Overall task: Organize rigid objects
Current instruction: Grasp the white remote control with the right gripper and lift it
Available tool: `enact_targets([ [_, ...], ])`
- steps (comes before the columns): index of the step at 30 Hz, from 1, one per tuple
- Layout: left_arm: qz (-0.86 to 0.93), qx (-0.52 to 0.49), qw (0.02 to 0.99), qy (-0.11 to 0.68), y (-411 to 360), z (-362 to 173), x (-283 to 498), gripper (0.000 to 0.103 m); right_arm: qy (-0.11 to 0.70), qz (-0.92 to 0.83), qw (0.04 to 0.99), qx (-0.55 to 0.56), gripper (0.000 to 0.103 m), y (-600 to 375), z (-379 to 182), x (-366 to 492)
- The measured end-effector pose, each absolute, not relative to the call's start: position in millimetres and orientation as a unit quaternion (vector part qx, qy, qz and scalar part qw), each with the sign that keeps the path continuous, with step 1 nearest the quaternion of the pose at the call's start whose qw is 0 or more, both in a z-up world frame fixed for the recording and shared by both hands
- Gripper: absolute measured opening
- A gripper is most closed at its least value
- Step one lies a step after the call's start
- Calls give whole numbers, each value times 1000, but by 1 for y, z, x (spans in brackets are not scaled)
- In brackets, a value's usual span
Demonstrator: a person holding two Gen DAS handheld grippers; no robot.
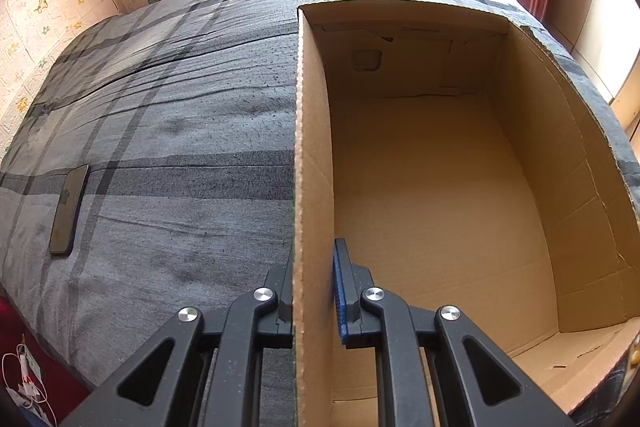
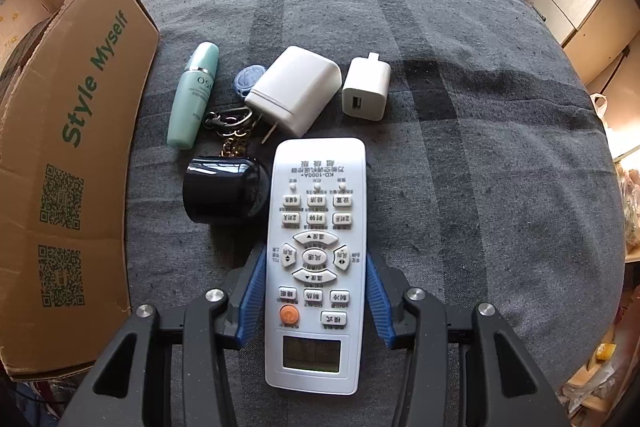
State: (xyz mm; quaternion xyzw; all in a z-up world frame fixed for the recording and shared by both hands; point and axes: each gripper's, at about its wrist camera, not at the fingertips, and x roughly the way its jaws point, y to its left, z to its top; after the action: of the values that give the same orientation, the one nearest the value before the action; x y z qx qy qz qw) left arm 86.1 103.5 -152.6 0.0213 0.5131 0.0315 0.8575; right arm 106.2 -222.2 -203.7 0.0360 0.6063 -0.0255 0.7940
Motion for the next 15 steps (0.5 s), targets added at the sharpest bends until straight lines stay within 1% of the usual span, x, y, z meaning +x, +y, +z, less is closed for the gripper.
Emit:
enact_targets([
  [6,31,22,858,512,103,-152,86,14,594,-16,804,30,49,-232,-179,96],
  [15,30,23,858,512,103,-152,85,14,581,-6,813,27,49,-218,-141,86],
])
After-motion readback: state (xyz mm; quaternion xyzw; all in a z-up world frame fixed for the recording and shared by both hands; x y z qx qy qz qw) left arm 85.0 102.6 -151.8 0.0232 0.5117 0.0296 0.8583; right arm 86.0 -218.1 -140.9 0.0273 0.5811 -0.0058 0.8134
